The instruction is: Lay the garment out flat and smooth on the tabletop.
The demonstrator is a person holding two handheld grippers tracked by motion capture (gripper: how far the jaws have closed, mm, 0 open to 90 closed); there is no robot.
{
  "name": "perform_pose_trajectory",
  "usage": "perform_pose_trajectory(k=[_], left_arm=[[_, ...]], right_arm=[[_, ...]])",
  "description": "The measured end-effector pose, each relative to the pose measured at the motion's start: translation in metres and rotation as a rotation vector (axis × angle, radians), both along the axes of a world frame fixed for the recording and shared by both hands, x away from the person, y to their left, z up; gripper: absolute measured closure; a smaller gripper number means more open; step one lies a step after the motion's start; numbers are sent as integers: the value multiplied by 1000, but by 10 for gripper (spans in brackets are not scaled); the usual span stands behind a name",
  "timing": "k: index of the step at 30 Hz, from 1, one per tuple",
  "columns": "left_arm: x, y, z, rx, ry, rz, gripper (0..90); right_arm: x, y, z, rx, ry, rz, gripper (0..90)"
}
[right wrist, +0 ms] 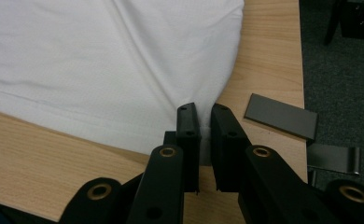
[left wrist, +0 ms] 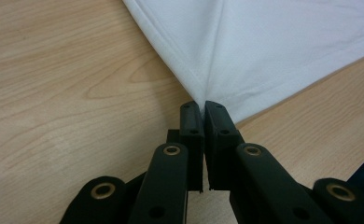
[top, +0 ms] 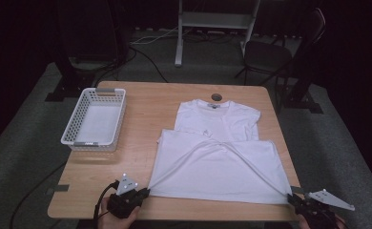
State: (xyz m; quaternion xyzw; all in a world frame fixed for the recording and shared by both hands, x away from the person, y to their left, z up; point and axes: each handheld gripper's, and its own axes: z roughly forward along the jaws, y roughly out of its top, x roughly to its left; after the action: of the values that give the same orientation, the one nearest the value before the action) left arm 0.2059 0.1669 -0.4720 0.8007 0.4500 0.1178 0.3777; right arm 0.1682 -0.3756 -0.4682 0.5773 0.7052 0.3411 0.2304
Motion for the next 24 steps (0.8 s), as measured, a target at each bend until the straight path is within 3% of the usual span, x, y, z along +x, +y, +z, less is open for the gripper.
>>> perform_pose_trajectory(k=[3, 9, 17, 24], left_arm=[[1, 1, 2, -29, -11, 1, 798], [16, 5, 10, -21, -58, 34, 715], [50, -9, 4, -5, -82, 81, 656], [67, -19, 0, 31, -81, 84, 626]], right_arm=[[0, 1, 1, -3, 4, 10, 729], [4, -4, 13, 1, -54, -8, 659], [43, -4, 10, -34, -37, -11, 607], [71, -1, 5, -39, -28, -14, 588]])
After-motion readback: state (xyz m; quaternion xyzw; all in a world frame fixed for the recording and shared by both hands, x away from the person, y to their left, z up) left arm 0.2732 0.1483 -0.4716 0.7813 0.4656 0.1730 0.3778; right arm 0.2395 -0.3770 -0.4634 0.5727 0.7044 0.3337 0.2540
